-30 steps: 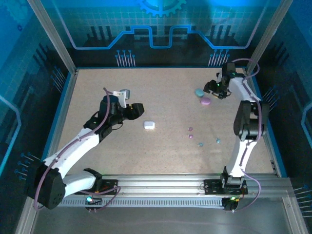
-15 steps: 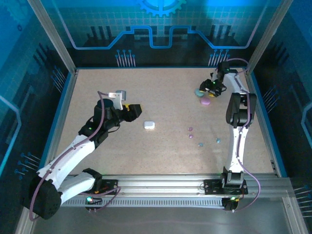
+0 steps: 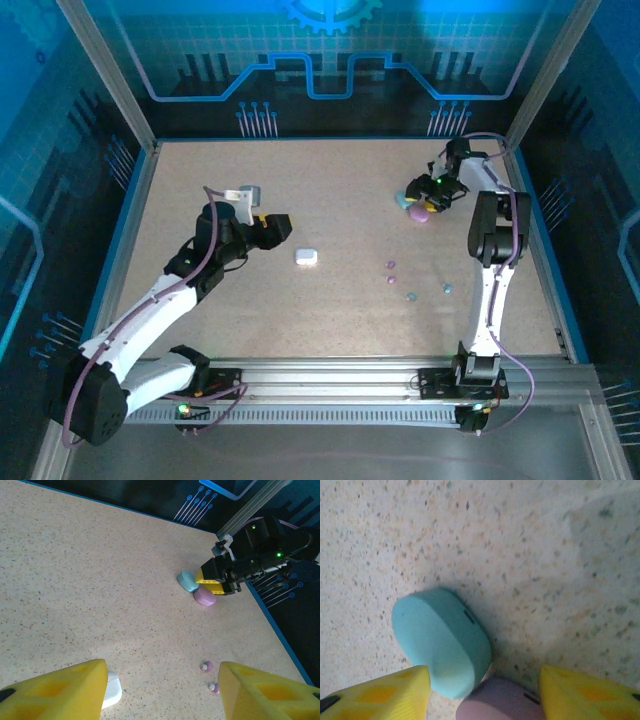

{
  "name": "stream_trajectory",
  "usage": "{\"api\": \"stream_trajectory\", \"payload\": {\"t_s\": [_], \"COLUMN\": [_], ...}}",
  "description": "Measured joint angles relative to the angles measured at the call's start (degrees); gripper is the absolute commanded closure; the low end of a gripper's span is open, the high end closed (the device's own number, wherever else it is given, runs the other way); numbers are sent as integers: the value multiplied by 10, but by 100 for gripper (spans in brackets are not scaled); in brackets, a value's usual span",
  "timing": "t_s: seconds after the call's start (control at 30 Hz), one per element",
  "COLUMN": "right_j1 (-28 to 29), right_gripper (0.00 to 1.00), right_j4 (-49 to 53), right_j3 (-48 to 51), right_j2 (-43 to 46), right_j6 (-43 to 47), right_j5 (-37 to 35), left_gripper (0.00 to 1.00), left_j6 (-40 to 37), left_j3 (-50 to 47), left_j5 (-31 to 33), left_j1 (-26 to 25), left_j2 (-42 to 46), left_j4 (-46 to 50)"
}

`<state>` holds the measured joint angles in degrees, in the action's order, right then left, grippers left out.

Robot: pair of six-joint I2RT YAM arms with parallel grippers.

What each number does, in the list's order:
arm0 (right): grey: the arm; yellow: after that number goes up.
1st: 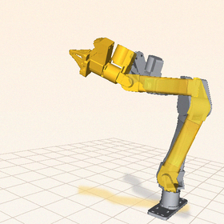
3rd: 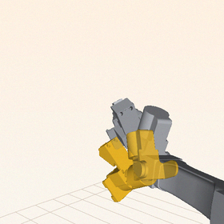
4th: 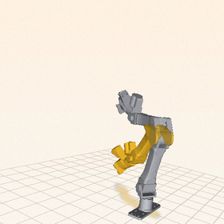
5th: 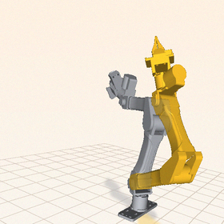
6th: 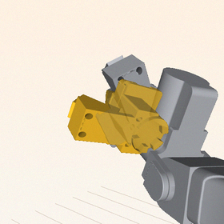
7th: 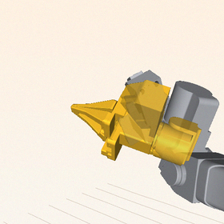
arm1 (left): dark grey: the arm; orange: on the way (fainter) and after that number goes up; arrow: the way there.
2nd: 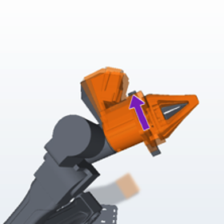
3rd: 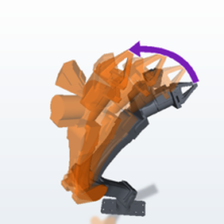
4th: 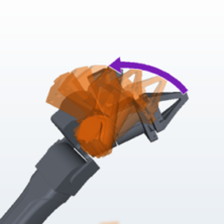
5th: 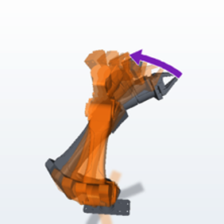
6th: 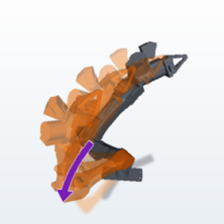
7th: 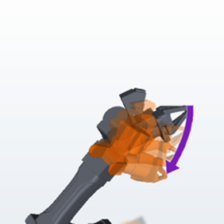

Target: Insert the wireless bluetooth earbuds into the charging case

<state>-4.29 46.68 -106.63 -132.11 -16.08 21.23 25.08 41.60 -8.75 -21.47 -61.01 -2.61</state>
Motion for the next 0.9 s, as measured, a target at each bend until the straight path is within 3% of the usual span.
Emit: {"api": "stream_trajectory", "payload": {"t_s": [0.43, 0.9], "right_j1": [8, 108], "right_gripper": [36, 41], "right_j4": [-3, 9], "right_j3": [74, 74], "right_j2": [56, 56], "right_j6": [30, 128], "right_j5": [-20, -240], "left_gripper": [39, 39], "left_j6": [0, 0], "left_j3": [0, 0], "left_j5": [0, 0], "left_j1": [0, 0], "left_j2": [-9, -12], "left_j4": [-3, -4]}}
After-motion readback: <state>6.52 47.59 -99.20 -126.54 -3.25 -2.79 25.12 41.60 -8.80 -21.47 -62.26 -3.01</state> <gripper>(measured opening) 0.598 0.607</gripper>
